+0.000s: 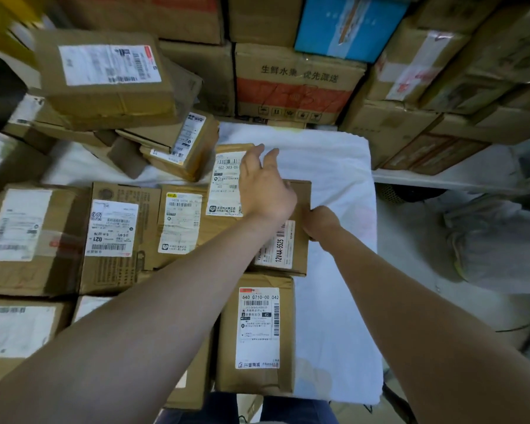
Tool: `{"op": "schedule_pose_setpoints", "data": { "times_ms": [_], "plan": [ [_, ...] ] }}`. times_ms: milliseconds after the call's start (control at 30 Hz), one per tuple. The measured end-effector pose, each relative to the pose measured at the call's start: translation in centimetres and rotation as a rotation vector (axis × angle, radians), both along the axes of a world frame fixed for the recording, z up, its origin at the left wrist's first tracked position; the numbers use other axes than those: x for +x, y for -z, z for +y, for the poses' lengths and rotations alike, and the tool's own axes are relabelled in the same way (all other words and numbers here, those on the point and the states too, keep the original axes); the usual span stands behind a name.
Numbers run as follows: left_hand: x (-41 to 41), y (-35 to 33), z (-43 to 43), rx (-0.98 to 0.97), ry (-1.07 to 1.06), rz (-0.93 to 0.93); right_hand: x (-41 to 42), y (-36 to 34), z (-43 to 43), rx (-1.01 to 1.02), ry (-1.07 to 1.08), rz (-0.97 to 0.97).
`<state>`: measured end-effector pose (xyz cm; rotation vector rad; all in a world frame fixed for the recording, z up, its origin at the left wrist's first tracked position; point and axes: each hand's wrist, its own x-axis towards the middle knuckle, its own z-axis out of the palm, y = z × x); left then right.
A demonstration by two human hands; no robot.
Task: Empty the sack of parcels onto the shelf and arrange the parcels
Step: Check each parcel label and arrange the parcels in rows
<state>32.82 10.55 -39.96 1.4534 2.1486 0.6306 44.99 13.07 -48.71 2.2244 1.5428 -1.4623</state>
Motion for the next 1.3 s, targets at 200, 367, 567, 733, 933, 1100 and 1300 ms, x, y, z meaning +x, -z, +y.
{"op": "schedule_pose_setpoints", "data": {
  "times_ms": [200, 367, 567, 733, 933, 1100, 1300],
  "plan": [
    [-4.6, -1.2, 0.8, 0.169, -0.221, 0.059, -2.5, -3.7, 3.0, 0.361, 0.009, -0.133],
    [-10.9, -2.7, 1.7, 0.329, -0.511, 0.199, -10.2, -8.6, 4.5, 0.626, -0.045, 0.147],
    [-22.7, -5.1, 1.3, 0.341, -0.742, 0.212, -21.7, -10.9, 5.5, 0.271, 0.186, 0.499],
    [-28.0, -5.3, 1.3, 0.253, -0.648, 0.02, -25.8, -12.0, 5.1, 0.07, 0.213, 0.624],
    [-27.7, -6.4, 1.7, 0.162, -0.717, -0.061, -26.7, -11.2, 5.3, -0.015, 0.234, 0.658],
    [-25.9, -7.0, 1.7, 0.069, -0.802, -0.089, -24.9, -11.7, 5.1, 0.028, 0.316, 0.813],
    [-18.6, -8.3, 3.9, 0.406, -0.582, -0.402, -18.9, -12.3, 6.7, 0.181, 0.581, 1.109]
  ]
}}
